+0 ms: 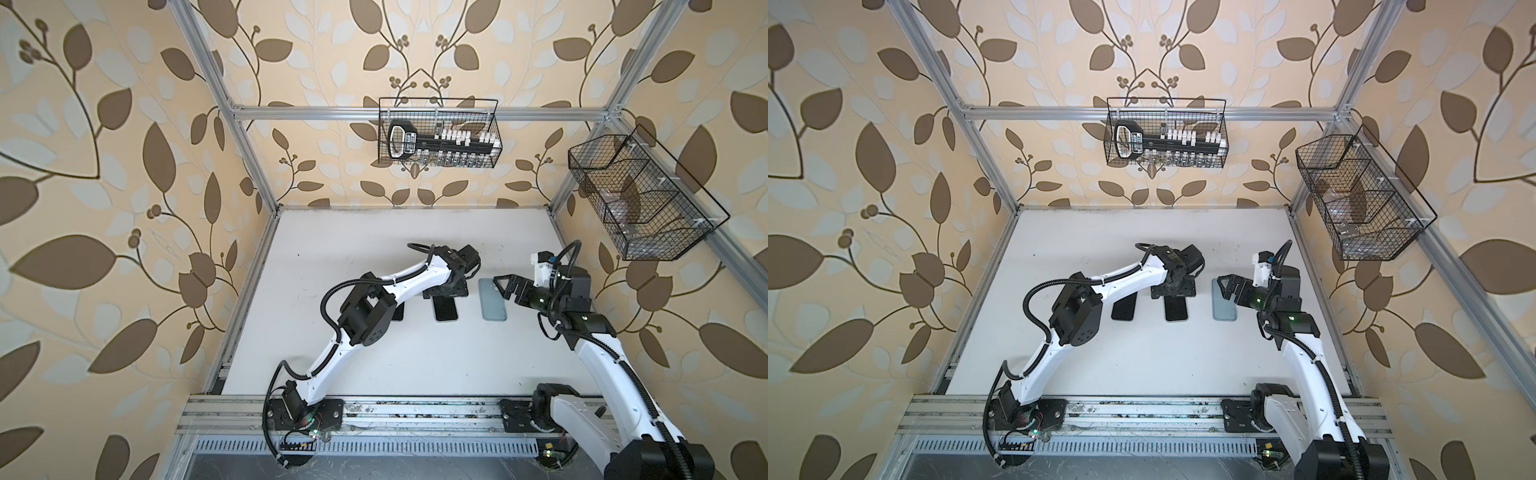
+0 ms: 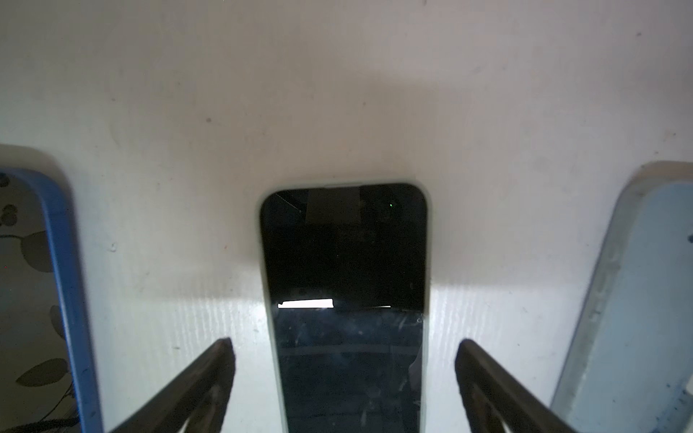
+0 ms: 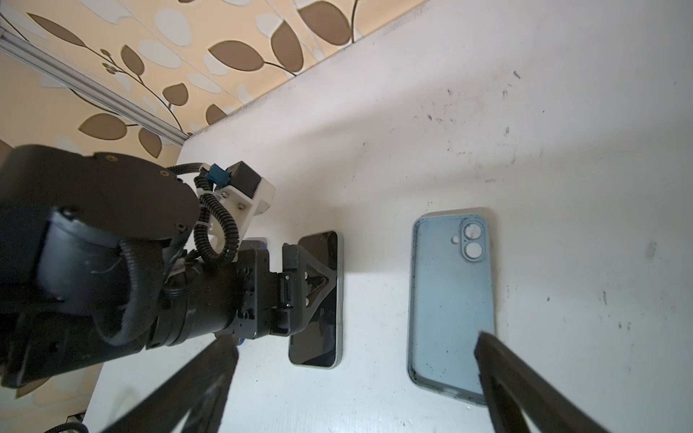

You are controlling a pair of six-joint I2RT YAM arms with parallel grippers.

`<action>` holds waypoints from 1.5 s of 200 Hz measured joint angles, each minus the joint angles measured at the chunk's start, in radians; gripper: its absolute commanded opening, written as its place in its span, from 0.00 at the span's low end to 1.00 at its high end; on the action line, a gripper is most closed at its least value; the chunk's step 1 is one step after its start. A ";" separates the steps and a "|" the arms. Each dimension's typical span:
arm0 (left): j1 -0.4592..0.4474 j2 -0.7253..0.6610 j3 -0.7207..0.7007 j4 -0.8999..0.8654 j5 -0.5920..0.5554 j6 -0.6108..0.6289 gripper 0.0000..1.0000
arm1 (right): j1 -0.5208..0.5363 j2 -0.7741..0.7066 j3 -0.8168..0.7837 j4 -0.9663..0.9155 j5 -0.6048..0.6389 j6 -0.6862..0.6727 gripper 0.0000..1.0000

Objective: Take the phone out of the phone case
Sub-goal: Pick up the phone from the center of the table.

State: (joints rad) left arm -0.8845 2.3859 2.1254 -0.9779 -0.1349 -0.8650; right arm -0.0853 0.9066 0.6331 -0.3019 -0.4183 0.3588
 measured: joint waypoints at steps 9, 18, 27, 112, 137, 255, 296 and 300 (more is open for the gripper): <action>0.000 0.006 0.014 -0.002 0.001 0.000 0.95 | 0.000 0.000 0.000 0.000 0.000 -0.001 1.00; 0.000 0.016 0.033 -0.003 0.002 0.000 0.95 | -0.001 0.002 0.000 0.000 0.000 -0.001 1.00; 0.000 0.027 0.047 -0.004 0.002 0.000 0.95 | -0.002 0.003 0.000 0.000 0.000 -0.001 1.00; 0.000 0.087 0.060 -0.039 -0.006 -0.002 0.93 | -0.016 0.009 0.000 0.000 -0.001 -0.006 1.00; 0.000 0.088 0.060 -0.040 -0.008 -0.003 0.87 | -0.020 0.012 0.000 0.000 -0.001 -0.009 1.00; -0.001 0.080 0.030 0.000 -0.044 -0.005 0.54 | -0.034 0.013 0.000 0.000 -0.002 -0.009 1.00; -0.006 0.061 -0.006 0.030 -0.061 -0.008 0.42 | -0.035 0.013 0.000 0.000 -0.003 -0.009 1.00; -0.006 0.058 -0.010 0.033 -0.061 -0.008 0.42 | -0.035 0.013 0.000 0.000 -0.005 -0.009 1.00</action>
State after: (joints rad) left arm -0.8902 2.4439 2.1159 -0.9451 -0.1959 -0.8726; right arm -0.1204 0.9192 0.6331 -0.3016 -0.4229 0.3500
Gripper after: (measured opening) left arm 0.760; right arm 0.998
